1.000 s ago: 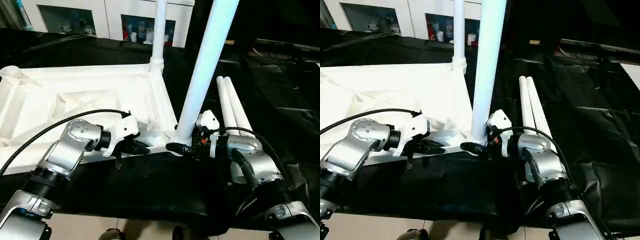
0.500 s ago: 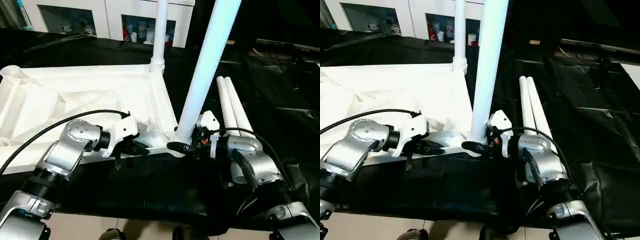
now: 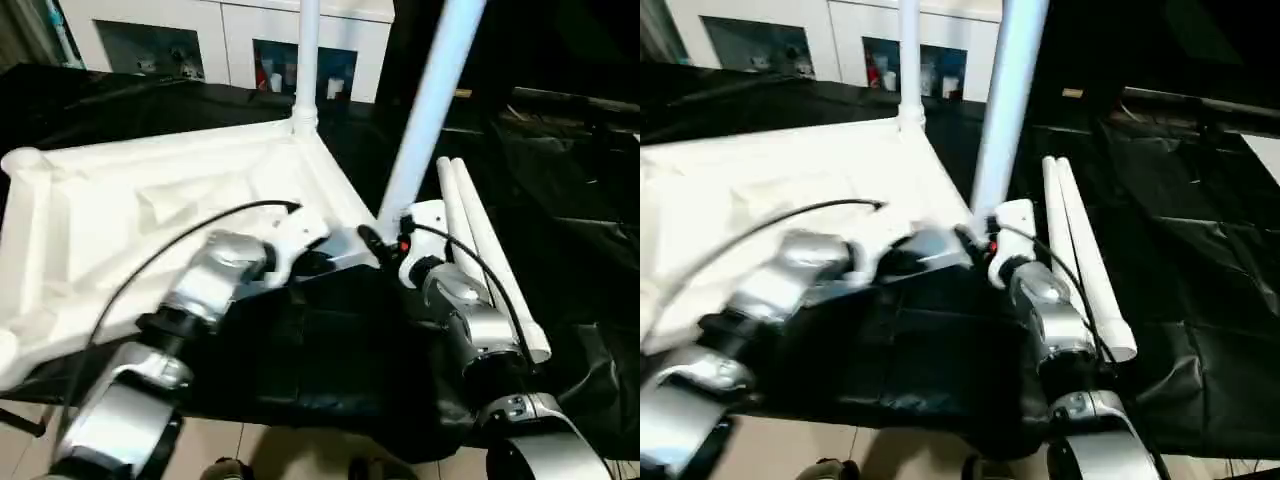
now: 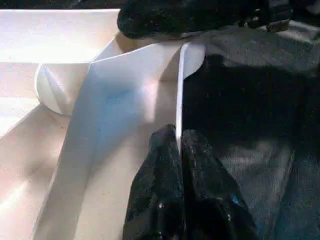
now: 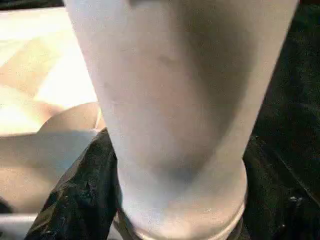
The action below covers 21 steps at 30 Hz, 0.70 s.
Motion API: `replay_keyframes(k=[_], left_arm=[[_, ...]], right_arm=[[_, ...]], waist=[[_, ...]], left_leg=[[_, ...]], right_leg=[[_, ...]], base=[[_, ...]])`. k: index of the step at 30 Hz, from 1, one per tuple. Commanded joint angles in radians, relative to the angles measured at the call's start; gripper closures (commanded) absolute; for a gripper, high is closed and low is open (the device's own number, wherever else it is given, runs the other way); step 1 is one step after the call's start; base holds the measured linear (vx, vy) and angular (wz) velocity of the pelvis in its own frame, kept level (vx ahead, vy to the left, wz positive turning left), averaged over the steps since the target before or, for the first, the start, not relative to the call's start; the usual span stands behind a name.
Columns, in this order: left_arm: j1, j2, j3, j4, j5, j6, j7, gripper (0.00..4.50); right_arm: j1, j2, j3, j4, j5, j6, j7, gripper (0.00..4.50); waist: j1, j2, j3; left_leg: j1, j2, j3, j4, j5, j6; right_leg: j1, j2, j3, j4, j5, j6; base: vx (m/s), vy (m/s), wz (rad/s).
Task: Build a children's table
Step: Rotate leg to tighten
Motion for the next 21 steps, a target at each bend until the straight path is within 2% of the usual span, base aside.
replay_keyframes(k=[1, 5, 7, 8, 10, 11, 12, 14, 15, 17, 19, 21], left_arm=[[-0.031, -0.043, 0.024, 0.097, 0.008, -0.021, 0.181, 4.5], [-0.043, -0.058, 0.011, 0.112, 0.016, -0.054, 0.174, 4.5], [-0.042, -0.057, 0.001, 0.112, 0.027, -0.09, 0.15, 4.5], [-0.042, -0.057, 0.001, 0.112, 0.027, -0.093, 0.148, 4.5], [-0.041, -0.057, 0.001, 0.113, 0.031, -0.109, 0.141, 4.5], [-0.044, -0.059, 0.007, 0.127, 0.037, -0.154, 0.136, 4.5], [-0.044, -0.059, 0.008, 0.128, 0.038, -0.162, 0.136, 4.5], [-0.049, -0.062, 0.014, 0.14, 0.035, -0.183, 0.141, 4.5], [-0.053, -0.072, 0.035, 0.141, 0.016, -0.226, 0.15, 4.5], [-0.054, -0.086, 0.061, 0.128, -0.018, -0.251, 0.139, 4.5], [-0.054, -0.094, 0.074, 0.111, -0.043, -0.249, 0.119, 4.06], [-0.049, -0.099, 0.088, 0.079, -0.063, -0.248, 0.109, 3.95]], right_arm=[[0.01, 0.049, 0.024, 0.065, -0.019, 0.009, -0.053, 1.76], [-0.002, 0.062, 0.024, 0.078, -0.018, -0.02, -0.057, 1.76], [-0.006, 0.067, 0.009, 0.078, -0.006, -0.047, -0.04, 1.76], [-0.006, 0.068, 0.008, 0.078, -0.005, -0.049, -0.039, 1.2], [-0.006, 0.071, -0.002, 0.073, 0.004, -0.064, -0.025, 1.06], [-0.002, 0.075, -0.017, 0.043, 0.013, -0.101, -0.007, 1.01], [-0.001, 0.075, -0.018, 0.036, 0.014, -0.105, -0.004, 1.01], [0.002, 0.073, -0.017, 0.014, 0.014, -0.11, -0.009, 0.63], [0.031, 0.056, -0.006, -0.082, 0.015, -0.083, -0.01, 0.59], [0.076, 0.031, 0.009, -0.204, 0.024, -0.042, 0.007, 0.59], [0.118, 0.006, 0.022, -0.293, 0.036, -0.011, 0.028, 0.58], [0.156, -0.015, 0.034, -0.36, 0.041, 0.012, 0.046, 0.58]], waist=[[-0.004, 0.0, -0.061], [0.005, 0.0, -0.064], [0.006, 0.002, -0.065], [0.006, 0.003, -0.065], [0.007, 0.002, -0.065], [0.004, 0.002, -0.066], [0.004, 0.001, -0.066], [0.003, 0.001, -0.068], [0.002, -0.004, -0.068], [0.01, -0.004, -0.069], [0.013, -0.004, -0.076], [0.016, 0.0, -0.085]], left_leg=[[0.024, 0.022, -0.011, -0.081, -0.297, -0.007], [0.018, 0.022, -0.01, -0.079, -0.267, 0.013], [0.016, 0.024, -0.009, -0.079, -0.246, 0.024], [0.017, 0.024, -0.008, -0.078, -0.25, 0.029], [0.017, 0.025, -0.008, -0.08, -0.248, 0.031], [0.011, 0.025, -0.011, -0.081, -0.261, 0.032], [0.009, 0.024, -0.013, -0.082, -0.259, 0.033], [0.011, 0.025, -0.013, -0.081, -0.244, 0.034], [0.01, 0.026, -0.012, -0.081, -0.238, 0.038], [0.012, 0.026, -0.009, -0.077, -0.208, 0.052], [0.011, 0.026, -0.008, -0.071, -0.135, 0.079], [0.011, 0.024, -0.004, -0.058, -0.015, 0.126]], right_leg=[[0.028, -0.026, 0.021, -0.081, -0.346, -0.152], [0.035, -0.027, 0.02, -0.078, -0.302, -0.155], [0.037, -0.026, 0.019, -0.073, -0.259, -0.17], [0.036, -0.026, 0.019, -0.073, -0.254, -0.175], [0.038, -0.026, 0.018, -0.073, -0.254, -0.18], [0.041, -0.029, 0.017, -0.074, -0.274, -0.172], [0.044, -0.03, 0.016, -0.075, -0.282, -0.165], [0.04, -0.028, 0.016, -0.073, -0.268, -0.167], [0.041, -0.026, 0.015, -0.073, -0.262, -0.166], [0.041, -0.026, 0.017, -0.069, -0.216, -0.168], [0.046, -0.024, 0.017, -0.054, -0.099, -0.193], [0.05, -0.02, 0.016, -0.031, 0.107, -0.251]], base=[[0.0, 0.0, 0.0], [0.0, 0.0, 0.0], [0.0, 0.0, 0.0], [0.0, 0.0, 0.0], [0.0, 0.0, 0.0], [0.0, 0.0, 0.0], [0.0, 0.0, 0.0], [0.0, 0.0, 0.0], [0.0, 0.0, 0.0], [0.0, 0.0, 0.0], [0.0, 0.0, 0.0], [0.0, 0.0, 0.0]])
